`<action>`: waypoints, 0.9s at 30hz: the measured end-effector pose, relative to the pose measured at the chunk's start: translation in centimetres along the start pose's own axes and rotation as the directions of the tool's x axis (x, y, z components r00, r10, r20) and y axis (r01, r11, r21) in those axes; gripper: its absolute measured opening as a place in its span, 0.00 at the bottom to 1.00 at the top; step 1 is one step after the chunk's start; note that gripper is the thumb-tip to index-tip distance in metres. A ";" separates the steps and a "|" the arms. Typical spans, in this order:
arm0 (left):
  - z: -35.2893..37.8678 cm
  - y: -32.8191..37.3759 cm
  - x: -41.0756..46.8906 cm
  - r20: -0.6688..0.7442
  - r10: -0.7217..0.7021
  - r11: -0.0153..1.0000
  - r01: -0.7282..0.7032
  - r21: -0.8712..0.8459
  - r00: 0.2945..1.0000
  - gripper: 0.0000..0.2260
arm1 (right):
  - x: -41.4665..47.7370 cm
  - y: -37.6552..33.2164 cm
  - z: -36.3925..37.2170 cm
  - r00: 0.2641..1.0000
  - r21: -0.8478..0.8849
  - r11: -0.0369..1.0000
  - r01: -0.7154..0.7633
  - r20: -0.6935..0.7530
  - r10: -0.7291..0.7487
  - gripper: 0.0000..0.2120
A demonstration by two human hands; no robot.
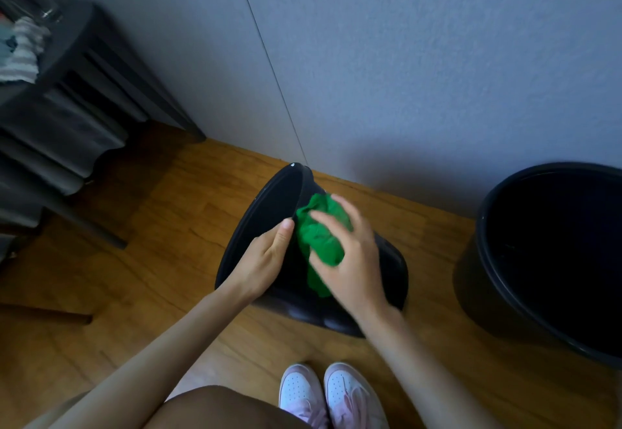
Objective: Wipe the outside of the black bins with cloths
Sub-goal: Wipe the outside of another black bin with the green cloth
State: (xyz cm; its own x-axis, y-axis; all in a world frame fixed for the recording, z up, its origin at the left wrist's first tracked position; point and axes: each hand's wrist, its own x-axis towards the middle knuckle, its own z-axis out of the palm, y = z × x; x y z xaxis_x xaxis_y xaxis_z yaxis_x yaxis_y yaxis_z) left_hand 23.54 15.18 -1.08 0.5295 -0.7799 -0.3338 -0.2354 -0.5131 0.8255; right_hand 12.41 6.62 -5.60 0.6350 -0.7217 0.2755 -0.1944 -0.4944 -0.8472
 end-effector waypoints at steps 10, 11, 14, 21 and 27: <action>-0.1 0.2 0.1 0.015 -0.002 0.999 0.001 0.034 1.000 0.17 | 1.3 -0.5 -0.4 0.999 -0.182 0.982 0.039 0.004 -0.039 0.22; -0.1 0.2 0.1 0.015 0.001 0.999 -0.002 0.044 1.000 0.17 | 1.7 -0.4 -0.5 1.000 -0.187 0.982 0.018 -0.004 -0.019 0.23; 0.1 0.3 0.0 0.015 0.024 0.999 -0.025 0.048 1.000 0.21 | 3.0 0.1 -1.2 1.000 -0.225 0.974 -0.007 -0.014 0.004 0.23; 0.0 0.3 0.2 0.069 -0.019 1.000 0.018 0.010 0.997 0.22 | 0.0 -0.1 -1.4 0.990 -0.247 0.959 0.137 0.065 -0.125 0.26; -0.2 0.5 -0.2 0.062 -0.027 1.000 0.026 0.012 0.998 0.25 | 2.0 1.0 -1.6 0.996 -0.286 0.955 0.082 0.063 -0.067 0.25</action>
State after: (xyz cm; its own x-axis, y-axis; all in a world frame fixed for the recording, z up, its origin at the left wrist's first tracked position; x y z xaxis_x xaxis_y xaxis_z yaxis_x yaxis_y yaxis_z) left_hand 23.50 15.13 -0.54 0.4842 -0.7865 -0.3834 -0.2311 -0.5376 0.8109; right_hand 12.24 3.89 -5.20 0.6925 -0.6551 0.3023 -0.3470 -0.6698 -0.6565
